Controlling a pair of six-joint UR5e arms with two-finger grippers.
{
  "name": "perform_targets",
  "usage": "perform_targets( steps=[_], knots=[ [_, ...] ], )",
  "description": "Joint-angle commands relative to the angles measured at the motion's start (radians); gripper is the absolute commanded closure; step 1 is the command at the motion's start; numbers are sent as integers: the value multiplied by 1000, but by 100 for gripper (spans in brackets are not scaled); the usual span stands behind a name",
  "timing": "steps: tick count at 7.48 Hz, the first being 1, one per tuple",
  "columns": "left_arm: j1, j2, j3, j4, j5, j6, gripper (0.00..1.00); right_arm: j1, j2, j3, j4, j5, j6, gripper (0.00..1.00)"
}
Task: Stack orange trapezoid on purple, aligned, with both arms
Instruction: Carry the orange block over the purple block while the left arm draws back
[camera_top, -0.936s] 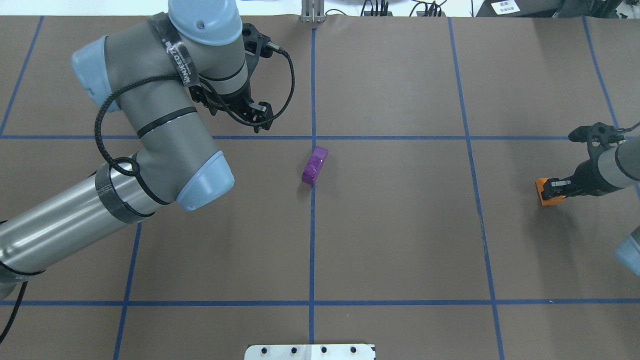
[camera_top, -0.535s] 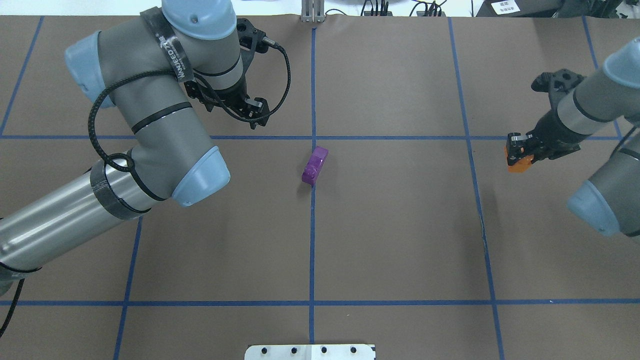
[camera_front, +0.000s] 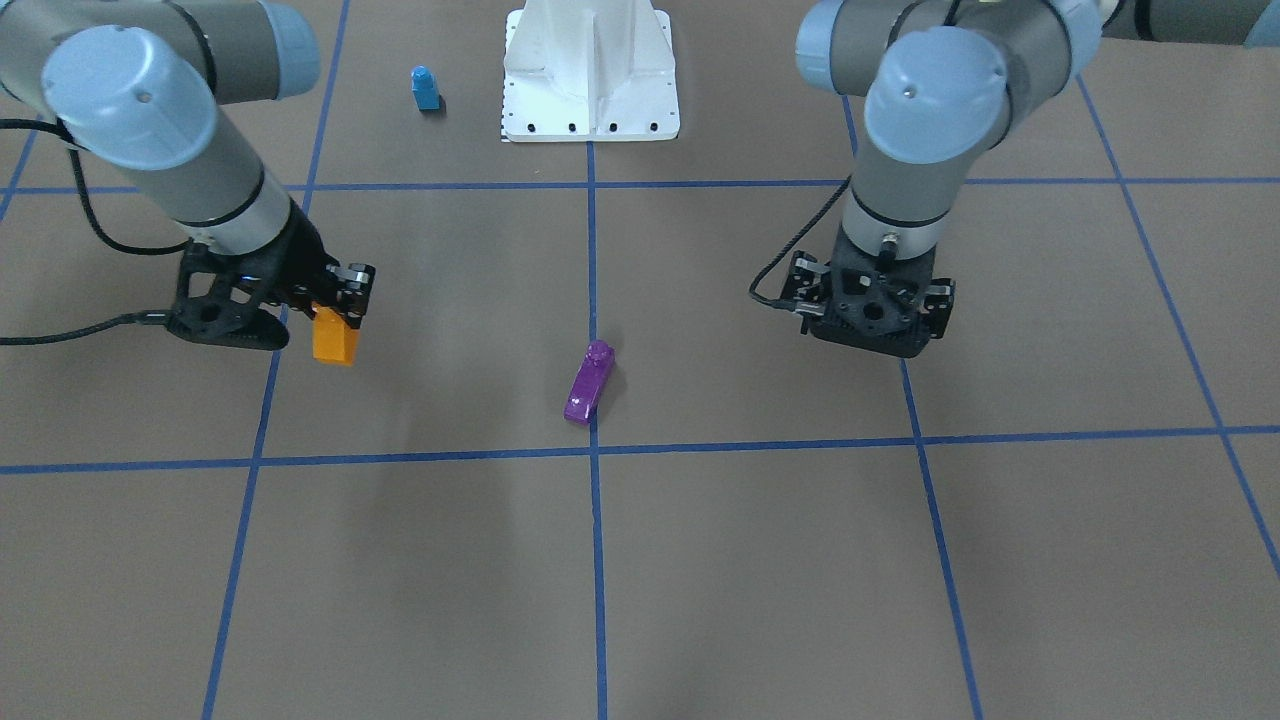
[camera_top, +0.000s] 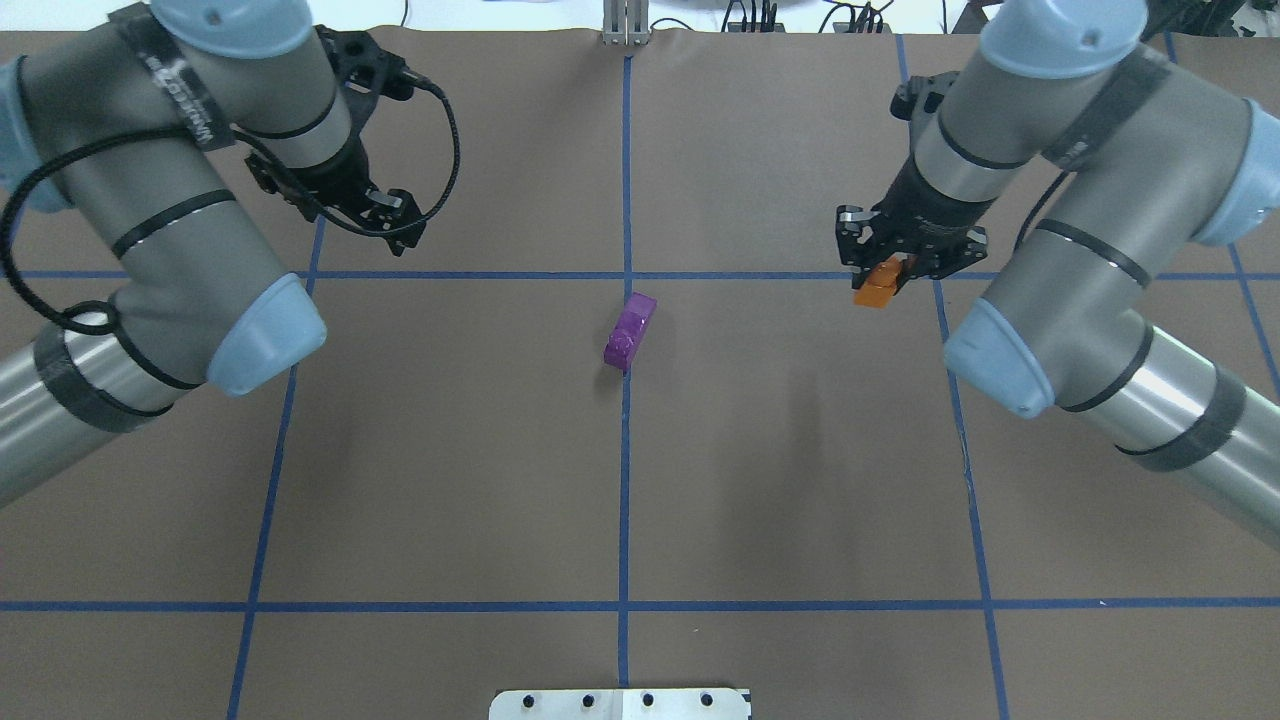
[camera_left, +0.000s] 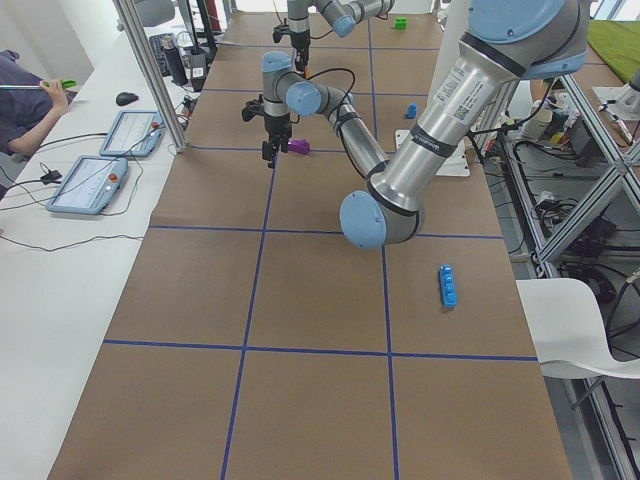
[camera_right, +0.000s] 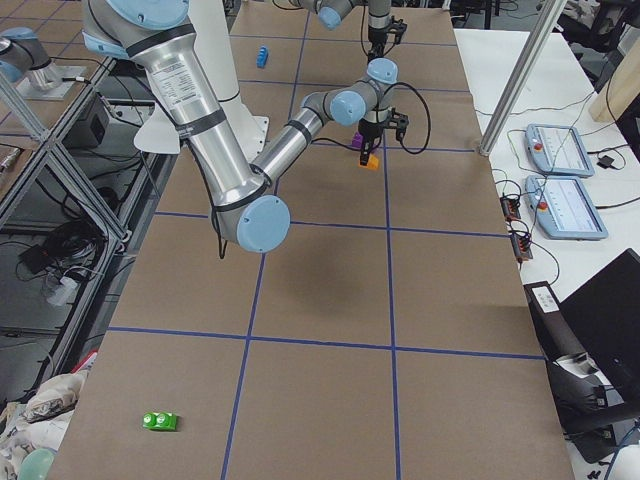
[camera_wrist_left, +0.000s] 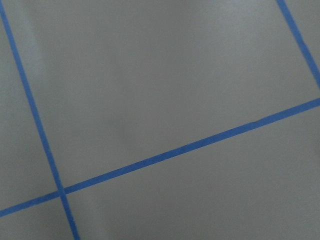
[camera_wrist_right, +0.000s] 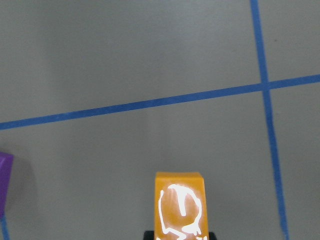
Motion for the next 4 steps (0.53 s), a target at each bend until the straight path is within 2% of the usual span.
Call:
perform_targets(
  steps=[1, 2, 4],
  knots=[
    [-81, 119, -44, -1, -41, 112, 0, -95, 216, -169, 0, -34, 212, 100],
    [-104, 145, -44, -2, -41, 146, 0, -135, 273, -218, 6, -72, 339, 100],
    [-133, 182, -42, -4, -40, 208, 0, -178, 341, -286, 11, -100, 395, 100]
  ],
)
